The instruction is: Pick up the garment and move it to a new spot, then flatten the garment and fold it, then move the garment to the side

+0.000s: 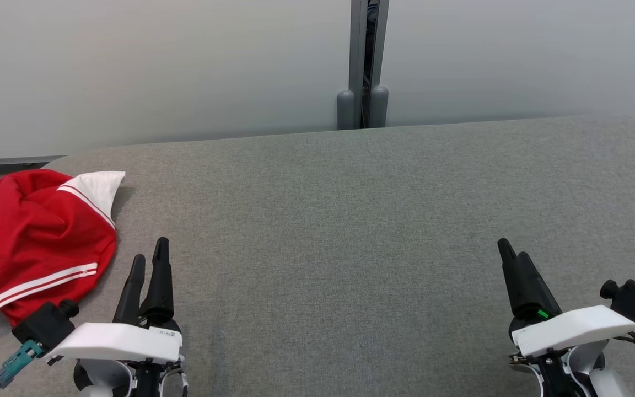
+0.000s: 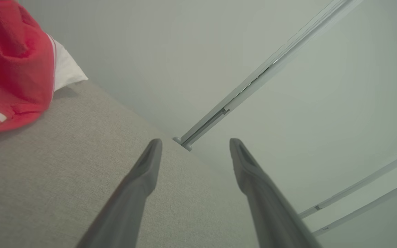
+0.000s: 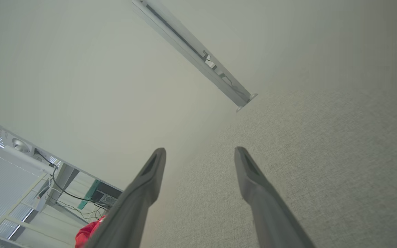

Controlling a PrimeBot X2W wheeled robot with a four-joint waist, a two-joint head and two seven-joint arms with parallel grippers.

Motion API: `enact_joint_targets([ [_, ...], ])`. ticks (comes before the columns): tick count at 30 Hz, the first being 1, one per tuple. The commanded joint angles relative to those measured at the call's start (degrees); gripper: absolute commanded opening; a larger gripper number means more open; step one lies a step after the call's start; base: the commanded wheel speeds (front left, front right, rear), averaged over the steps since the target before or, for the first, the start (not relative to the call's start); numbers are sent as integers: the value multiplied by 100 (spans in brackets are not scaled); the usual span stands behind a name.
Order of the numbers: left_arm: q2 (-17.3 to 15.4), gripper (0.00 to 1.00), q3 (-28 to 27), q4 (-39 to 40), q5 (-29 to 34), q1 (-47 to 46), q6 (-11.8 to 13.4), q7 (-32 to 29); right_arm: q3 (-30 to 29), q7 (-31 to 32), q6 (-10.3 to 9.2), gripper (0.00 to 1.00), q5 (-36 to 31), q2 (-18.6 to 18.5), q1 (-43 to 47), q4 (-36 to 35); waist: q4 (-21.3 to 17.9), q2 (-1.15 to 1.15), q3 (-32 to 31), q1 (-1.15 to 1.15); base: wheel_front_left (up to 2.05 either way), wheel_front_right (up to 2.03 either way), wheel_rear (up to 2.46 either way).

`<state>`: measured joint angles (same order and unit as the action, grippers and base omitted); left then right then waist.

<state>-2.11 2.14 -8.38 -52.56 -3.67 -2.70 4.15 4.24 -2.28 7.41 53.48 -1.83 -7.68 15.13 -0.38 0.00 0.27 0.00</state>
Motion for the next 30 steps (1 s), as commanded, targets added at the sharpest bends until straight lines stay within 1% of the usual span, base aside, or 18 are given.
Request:
enact_joint_targets([
  [1, -44, 100, 50, 133, 276, -10, 60, 60, 88, -81, 6, 100, -294, -52, -72, -137, -4, 0, 0, 0, 0, 0, 0],
  [5, -48, 100, 124, 181, 597, 25, 169, 131, 258, -167, 6, 100, -706, -57, -50, -200, -11, 0, 3, 0, 0, 0, 0],
  [10, -51, 100, 165, 309, 803, 90, 233, 213, 469, -263, 6, 100, -1105, -62, -19, -221, -20, 0, 2, 0, 0, 0, 0],
  [16, -55, 100, 218, 344, 1341, 153, 378, 310, 500, -374, 7, 100, -1541, -71, 18, -293, -32, 0, -5, 0, 0, 0, 0],
  [17, -55, 100, 218, 344, 1341, 153, 378, 310, 500, -374, 7, 100, -1541, -71, 18, -293, -32, 0, -5, 0, 0, 0, 0],
  [19, -56, 100, 251, 320, 1604, 195, 487, 361, 518, -428, 7, 100, -1750, -74, 39, -316, -40, 0, -12, 0, 0, 0, 0],
  [20, -56, 100, 251, 320, 1604, 195, 487, 361, 518, -428, 7, 100, -1750, -74, 39, -316, -40, 0, -12, 0, 0, 0, 0],
  [25, -60, 100, 381, 365, 2159, 232, 604, 432, 535, -517, 8, 100, -2114, -79, 68, -321, -44, 0, -19, 0, 0, 0, 0],
  [30, -82, 100, 493, 390, 2556, 295, 728, 505, 572, -601, 8, 100, -2425, -85, 144, -348, -47, 0, -35, 0, 0, 0, 0],
])
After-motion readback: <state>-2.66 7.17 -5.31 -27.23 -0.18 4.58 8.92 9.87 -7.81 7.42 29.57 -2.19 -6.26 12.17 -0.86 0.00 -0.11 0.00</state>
